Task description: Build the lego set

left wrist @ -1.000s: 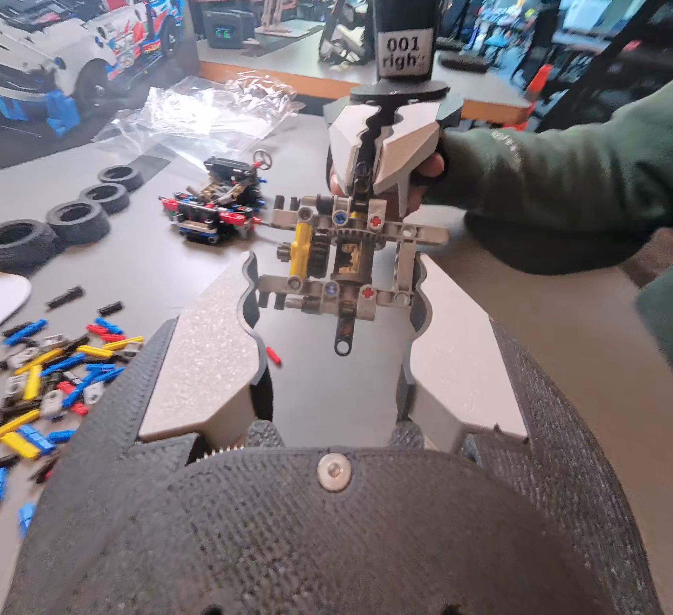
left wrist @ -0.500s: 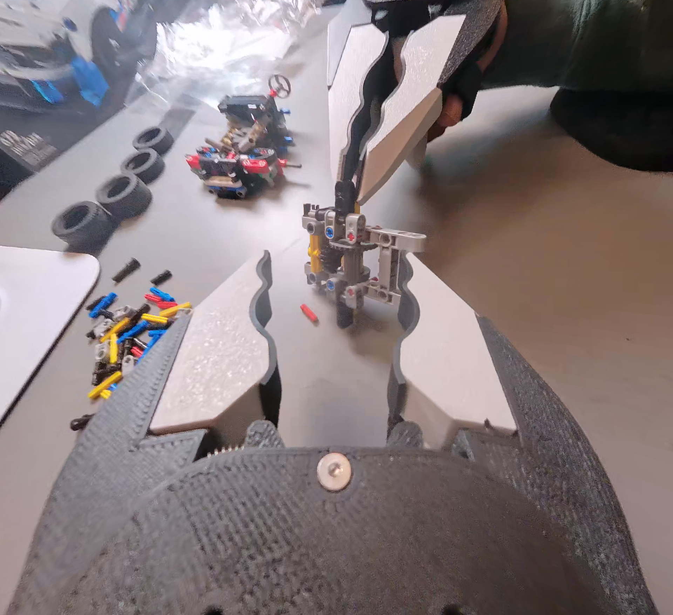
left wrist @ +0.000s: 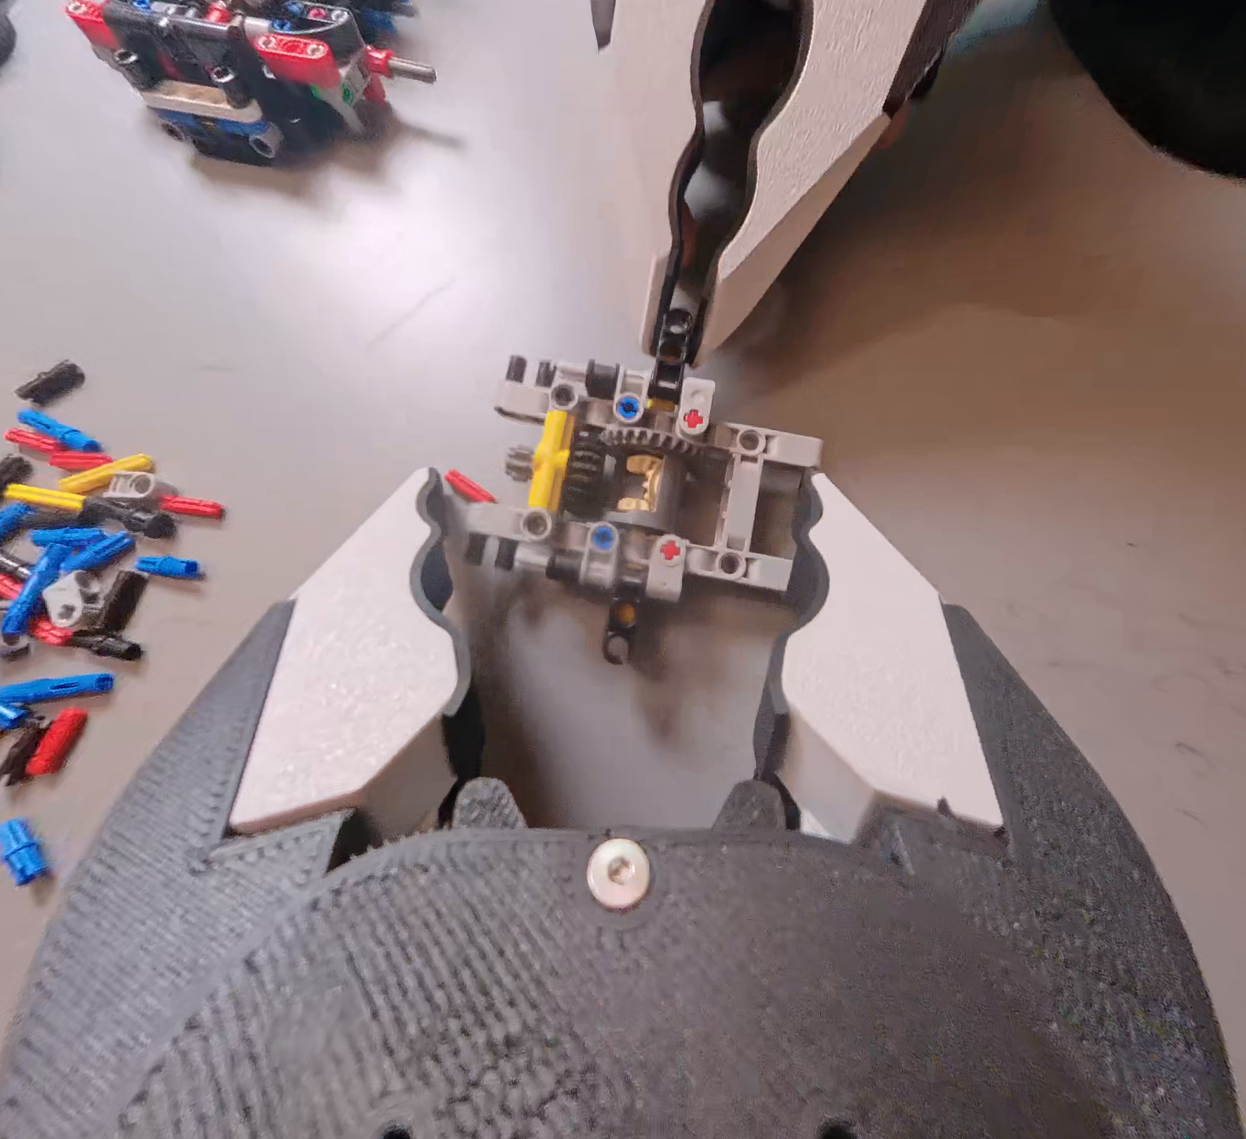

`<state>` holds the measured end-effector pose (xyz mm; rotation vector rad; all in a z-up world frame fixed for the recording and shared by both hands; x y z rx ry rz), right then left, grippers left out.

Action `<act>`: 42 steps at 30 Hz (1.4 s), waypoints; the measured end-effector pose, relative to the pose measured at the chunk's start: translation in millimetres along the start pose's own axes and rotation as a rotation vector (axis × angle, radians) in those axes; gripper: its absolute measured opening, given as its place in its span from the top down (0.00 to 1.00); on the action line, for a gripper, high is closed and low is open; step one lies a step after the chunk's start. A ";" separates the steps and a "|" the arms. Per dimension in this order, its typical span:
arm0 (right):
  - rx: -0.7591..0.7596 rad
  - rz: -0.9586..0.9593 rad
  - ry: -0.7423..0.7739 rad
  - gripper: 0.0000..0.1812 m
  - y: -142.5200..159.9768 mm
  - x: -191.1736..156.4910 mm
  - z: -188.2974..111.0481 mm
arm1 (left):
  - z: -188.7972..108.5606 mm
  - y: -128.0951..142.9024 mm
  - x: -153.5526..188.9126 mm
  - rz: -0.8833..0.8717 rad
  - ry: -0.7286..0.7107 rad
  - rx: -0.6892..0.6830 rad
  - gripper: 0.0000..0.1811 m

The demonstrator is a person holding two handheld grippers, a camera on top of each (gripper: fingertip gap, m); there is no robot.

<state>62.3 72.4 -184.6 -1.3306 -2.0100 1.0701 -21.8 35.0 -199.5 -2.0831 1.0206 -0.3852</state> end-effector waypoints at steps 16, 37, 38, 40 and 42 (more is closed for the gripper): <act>0.079 0.047 0.043 0.92 -6.5 8.6 -7.5 | -15.9 -13.4 -4.2 0.122 -0.101 0.104 0.61; 0.379 0.592 -0.006 0.86 -37.4 27.2 -8.7 | -33.2 -41.9 -22.1 0.194 -0.438 0.274 0.60; 0.372 0.602 -0.023 0.87 -35.8 27.0 -8.7 | -33.4 -42.0 -21.7 0.186 -0.429 0.281 0.60; 0.374 0.628 -0.040 0.94 -32.8 28.8 -10.4 | -37.7 -45.4 -21.0 0.138 -0.396 0.340 0.63; 0.402 0.644 -0.062 0.96 -31.8 30.2 -13.3 | -43.4 -48.7 -21.2 0.087 -0.356 0.398 0.66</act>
Point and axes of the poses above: each gripper's, where its closed fingertips meet, z out along the fingers, y out of its underside, x = y × z across the jaws, the point moved 5 cm from there along -z, back along the fingers, and after that the axes turned 5 degrees about -y, right-handed, at the moved point
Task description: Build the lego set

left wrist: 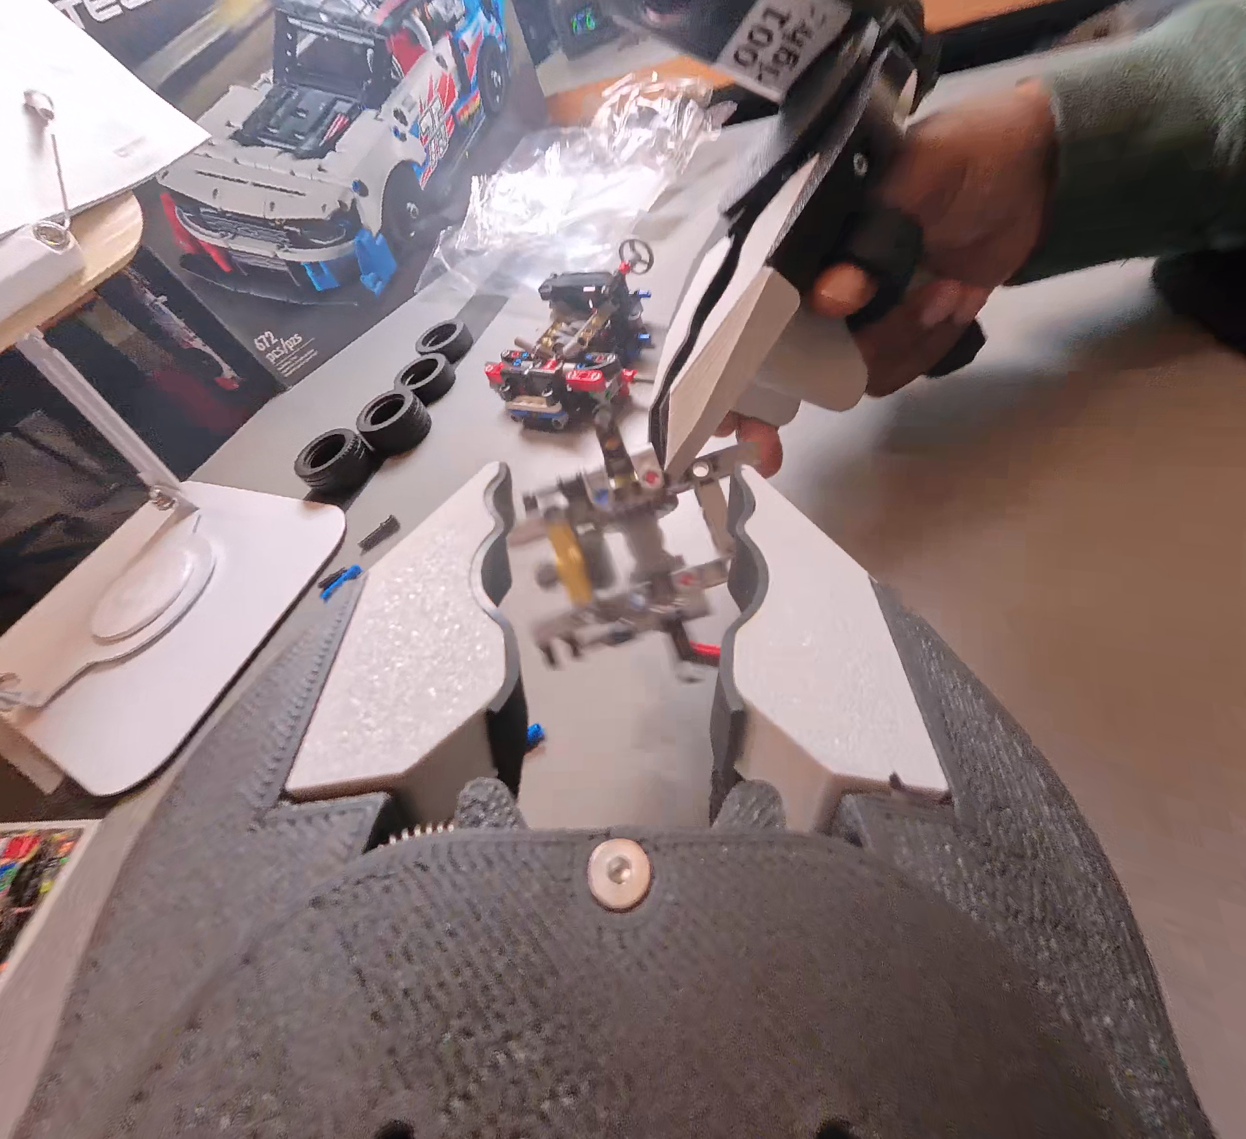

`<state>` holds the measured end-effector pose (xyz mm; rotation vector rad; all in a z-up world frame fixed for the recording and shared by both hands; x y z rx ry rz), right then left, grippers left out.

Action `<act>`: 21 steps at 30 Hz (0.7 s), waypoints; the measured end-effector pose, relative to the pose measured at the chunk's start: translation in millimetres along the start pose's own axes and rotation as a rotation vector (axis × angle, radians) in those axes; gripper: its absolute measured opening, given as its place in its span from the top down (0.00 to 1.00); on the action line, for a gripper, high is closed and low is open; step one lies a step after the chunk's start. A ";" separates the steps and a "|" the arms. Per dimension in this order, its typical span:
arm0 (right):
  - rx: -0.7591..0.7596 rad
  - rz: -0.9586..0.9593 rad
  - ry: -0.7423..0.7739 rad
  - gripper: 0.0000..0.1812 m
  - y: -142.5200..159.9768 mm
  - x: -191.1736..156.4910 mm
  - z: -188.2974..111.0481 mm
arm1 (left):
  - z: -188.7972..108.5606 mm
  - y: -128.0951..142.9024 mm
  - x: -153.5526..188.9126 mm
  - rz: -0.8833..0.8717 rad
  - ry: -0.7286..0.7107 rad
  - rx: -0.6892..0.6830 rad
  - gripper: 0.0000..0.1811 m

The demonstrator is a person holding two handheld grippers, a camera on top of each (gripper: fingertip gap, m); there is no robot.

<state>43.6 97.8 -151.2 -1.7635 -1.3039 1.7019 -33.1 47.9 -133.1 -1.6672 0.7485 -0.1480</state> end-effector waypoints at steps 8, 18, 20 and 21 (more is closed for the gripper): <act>-0.107 -0.013 -0.008 1.00 10.0 3.3 -4.7 | -18.4 8.1 -28.4 -0.307 0.102 0.034 0.66; -0.384 -0.513 0.030 0.84 34.0 -16.3 -8.9 | -15.5 24.1 -27.9 -0.380 0.161 -0.020 0.64; -0.436 -0.536 -0.028 0.77 41.7 -26.6 -4.9 | -13.2 27.8 -30.9 -0.396 0.137 -0.016 0.62; -0.461 -0.556 -0.053 0.74 45.4 -32.1 -3.2 | -12.7 29.3 -32.1 -0.405 0.130 -0.019 0.62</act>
Point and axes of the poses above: each gripper's, where its closed fingertips meet, z out along the fingers, y out of its underside, x = y × z across the jaws, the point moved 5 cm from there along -z, back along the fingers, and after that the axes turned 5 degrees about -y, right-handed, at the moved point
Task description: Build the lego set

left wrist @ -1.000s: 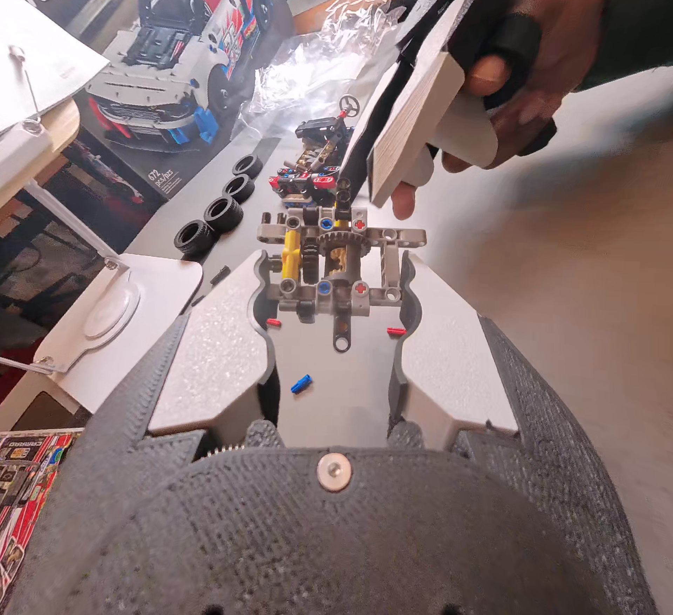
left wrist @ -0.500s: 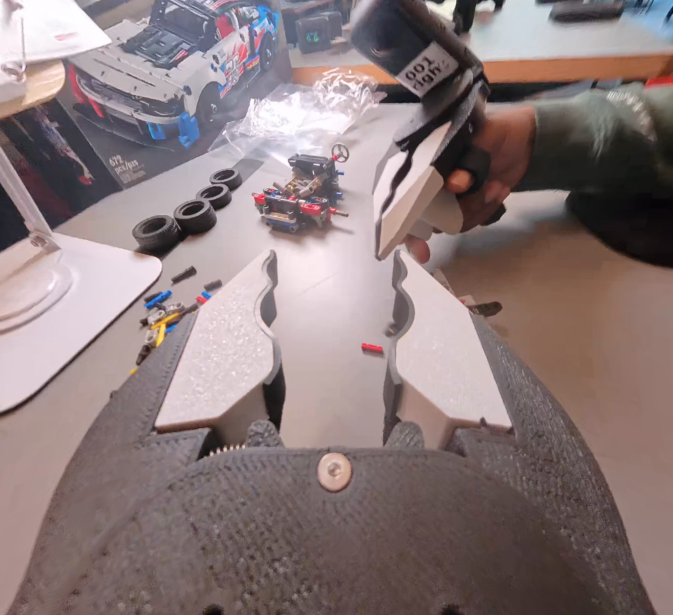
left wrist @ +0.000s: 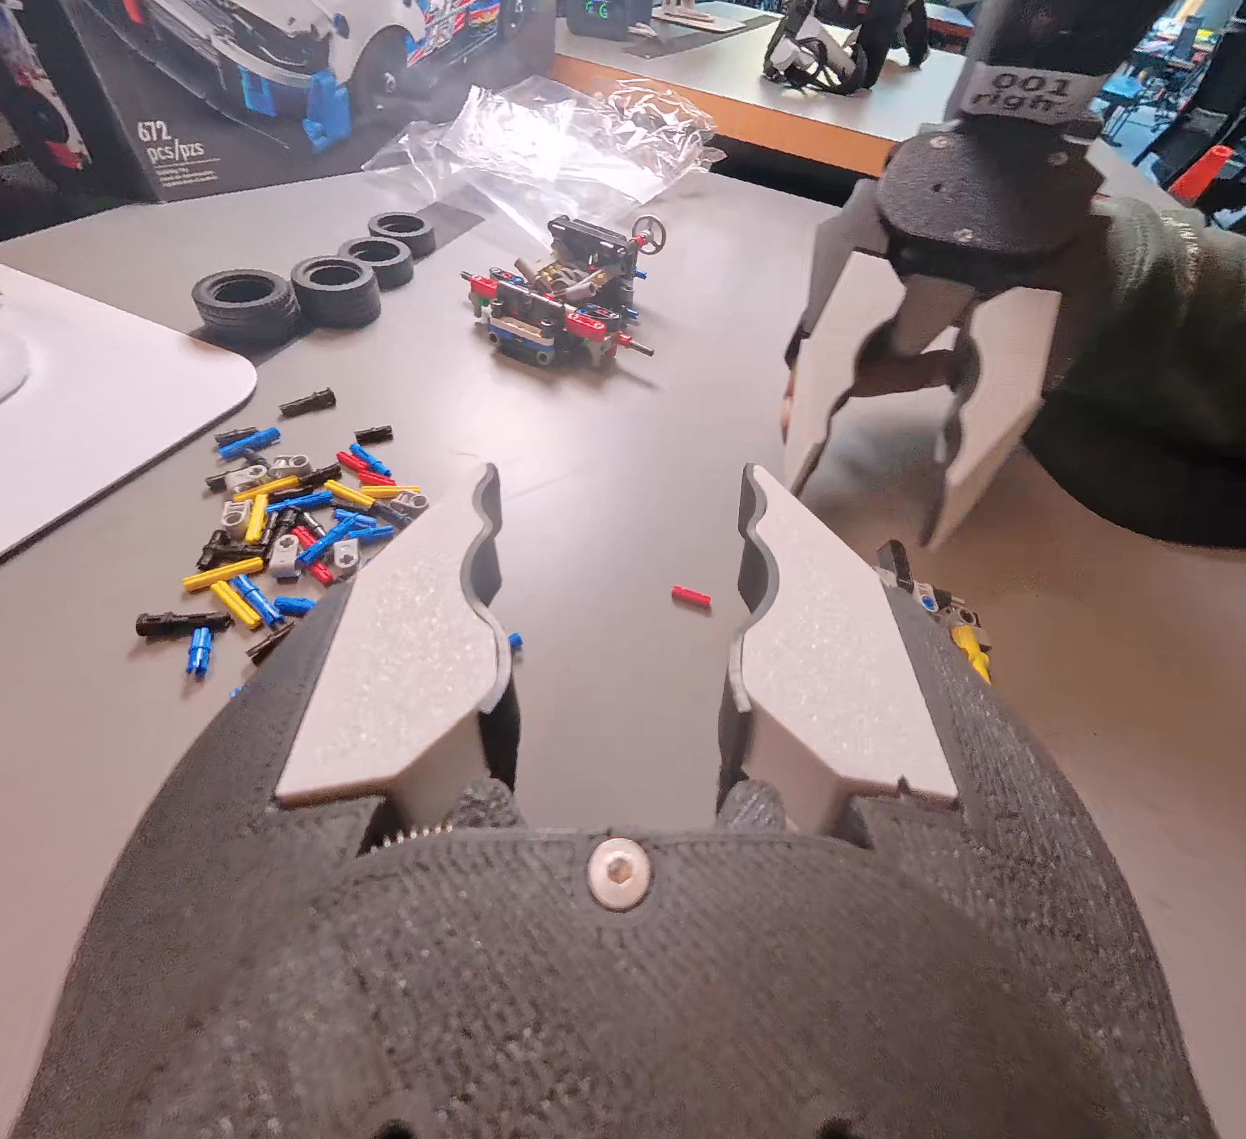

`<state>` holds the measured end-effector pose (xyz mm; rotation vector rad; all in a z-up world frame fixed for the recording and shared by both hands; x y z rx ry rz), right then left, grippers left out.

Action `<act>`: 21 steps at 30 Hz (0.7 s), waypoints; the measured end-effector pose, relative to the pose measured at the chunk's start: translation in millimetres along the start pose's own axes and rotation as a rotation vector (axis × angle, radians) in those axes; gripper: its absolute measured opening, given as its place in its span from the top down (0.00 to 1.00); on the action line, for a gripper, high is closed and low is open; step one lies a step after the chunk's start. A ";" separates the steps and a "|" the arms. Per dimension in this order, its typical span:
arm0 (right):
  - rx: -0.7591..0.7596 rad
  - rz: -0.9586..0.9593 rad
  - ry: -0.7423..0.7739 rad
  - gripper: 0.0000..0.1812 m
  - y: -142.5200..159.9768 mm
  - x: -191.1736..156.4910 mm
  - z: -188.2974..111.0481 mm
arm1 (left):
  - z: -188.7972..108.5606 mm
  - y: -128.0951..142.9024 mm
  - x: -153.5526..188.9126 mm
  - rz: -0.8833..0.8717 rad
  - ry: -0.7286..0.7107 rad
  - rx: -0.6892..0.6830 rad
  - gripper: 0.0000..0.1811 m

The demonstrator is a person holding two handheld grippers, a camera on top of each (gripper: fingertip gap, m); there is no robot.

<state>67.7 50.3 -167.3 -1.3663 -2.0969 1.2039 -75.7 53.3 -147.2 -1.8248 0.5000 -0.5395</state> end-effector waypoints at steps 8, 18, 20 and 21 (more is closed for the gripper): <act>-0.189 -0.106 -0.013 0.96 8.1 -19.0 8.9 | -5.1 -7.1 -9.7 0.008 -0.070 0.064 0.60; -0.243 -0.009 -0.226 0.87 12.2 -50.0 -10.9 | -4.8 -7.0 -10.3 0.010 -0.074 0.073 0.60; -0.230 -0.024 -0.179 0.83 10.0 -45.3 -13.0 | -4.1 -6.4 -10.4 0.009 -0.075 0.072 0.60; -0.216 -0.037 -0.157 0.82 7.0 -43.5 -11.6 | -3.8 -6.1 -10.6 0.008 -0.075 0.072 0.60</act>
Point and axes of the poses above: each gripper's, where its closed fingertips meet, z out along the fingers, y out of its underside, x = y × z across the jaws, the point moved 5 cm from there along -z, back along the fingers, and after that the axes turned 5 degrees about -y, right-handed, at the moved point
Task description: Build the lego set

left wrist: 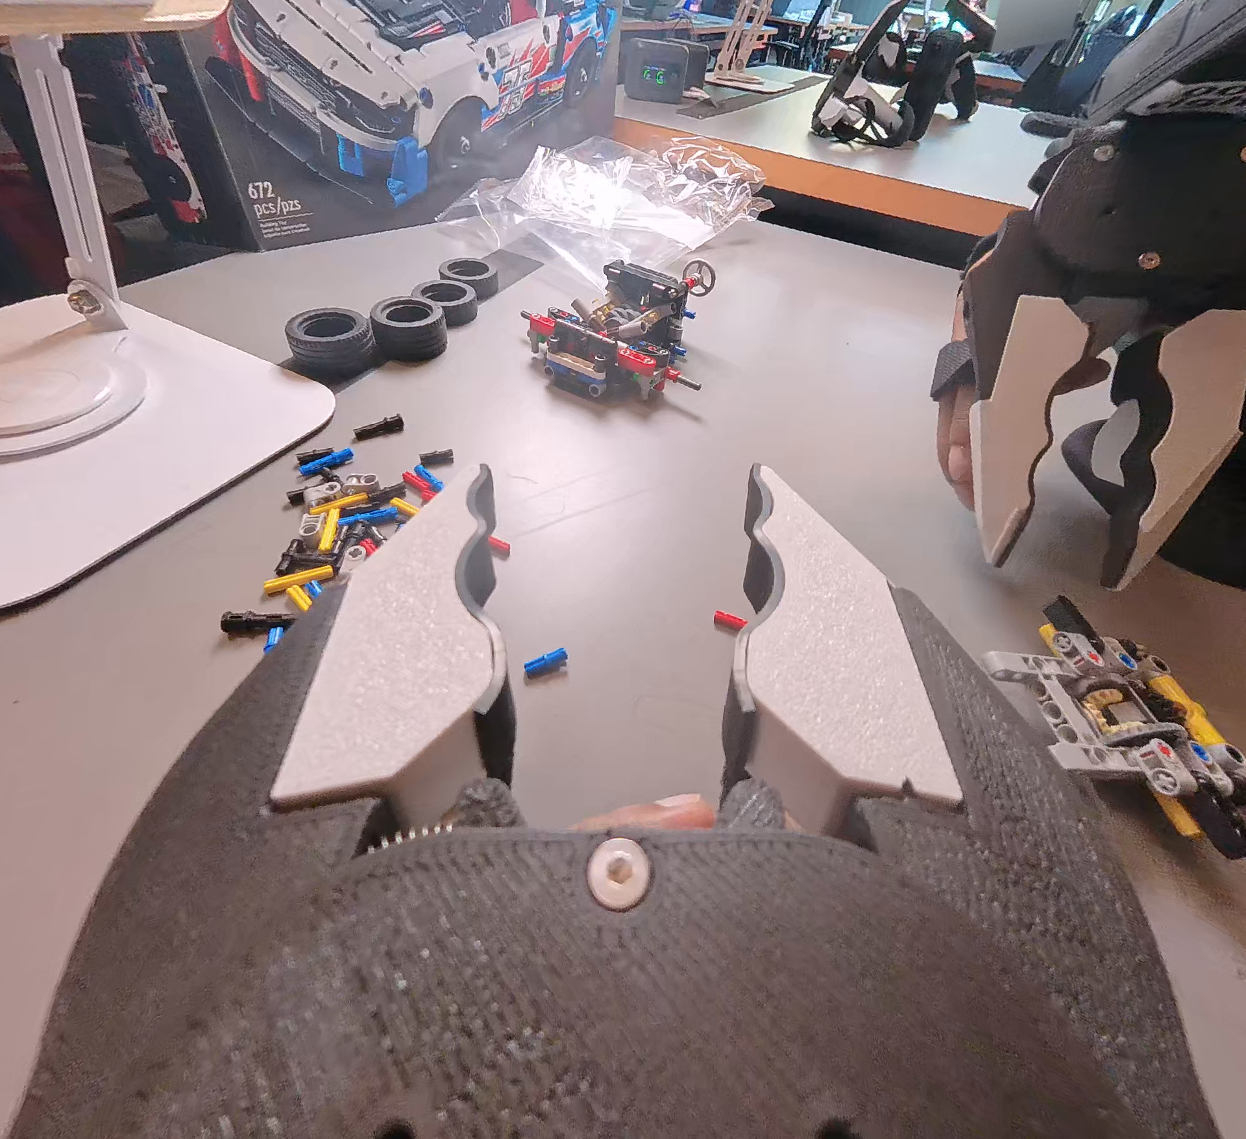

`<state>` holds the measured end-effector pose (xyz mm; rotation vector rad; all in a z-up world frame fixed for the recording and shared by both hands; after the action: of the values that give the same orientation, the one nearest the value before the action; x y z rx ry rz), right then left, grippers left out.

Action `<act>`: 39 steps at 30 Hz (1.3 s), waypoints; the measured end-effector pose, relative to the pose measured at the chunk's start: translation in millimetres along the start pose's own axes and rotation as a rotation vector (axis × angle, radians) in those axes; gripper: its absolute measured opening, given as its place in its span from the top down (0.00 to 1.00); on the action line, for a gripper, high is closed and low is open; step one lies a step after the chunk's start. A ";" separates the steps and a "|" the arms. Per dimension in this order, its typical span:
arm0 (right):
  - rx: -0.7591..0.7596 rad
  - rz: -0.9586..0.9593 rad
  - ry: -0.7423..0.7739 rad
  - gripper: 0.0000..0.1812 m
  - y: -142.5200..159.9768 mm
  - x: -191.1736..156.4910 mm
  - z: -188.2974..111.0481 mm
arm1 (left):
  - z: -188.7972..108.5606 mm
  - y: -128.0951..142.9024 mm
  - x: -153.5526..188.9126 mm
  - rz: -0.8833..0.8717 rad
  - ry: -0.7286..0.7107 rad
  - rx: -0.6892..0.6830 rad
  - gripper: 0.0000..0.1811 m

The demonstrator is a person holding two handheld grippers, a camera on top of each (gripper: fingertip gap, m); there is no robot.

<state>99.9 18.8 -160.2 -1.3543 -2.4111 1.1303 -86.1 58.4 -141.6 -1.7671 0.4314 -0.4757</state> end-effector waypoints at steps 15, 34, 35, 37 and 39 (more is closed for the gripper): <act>0.071 0.216 -0.215 0.91 -11.0 16.4 41.2 | 3.1 1.5 4.0 0.010 0.017 -0.009 0.59; 0.367 0.755 0.316 0.91 37.1 24.1 -13.9 | -0.8 -2.2 -3.5 0.008 -0.041 0.032 0.58; 0.335 0.712 0.320 0.90 39.6 16.5 -13.6 | -0.3 -1.6 -3.0 0.010 -0.041 0.030 0.58; 0.261 0.584 0.356 0.87 43.3 7.5 -16.2 | 0.6 -0.5 -1.6 0.014 -0.039 0.024 0.58; 0.202 0.415 0.419 0.83 42.1 7.5 -22.0 | 1.3 0.1 -0.1 0.018 -0.036 0.021 0.58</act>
<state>134.0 49.4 -174.8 -1.8512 -1.7271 1.0070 -85.5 59.5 -141.9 -1.7476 0.4151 -0.4332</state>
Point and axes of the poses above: each gripper's, where its closed fingertips meet, z out along the fingers, y out of its underside, x = y × z across the jaws, the point moved 5 cm from there along -z, back along the fingers, and after that the axes turned 5 degrees about -y, right-handed, at the moved point
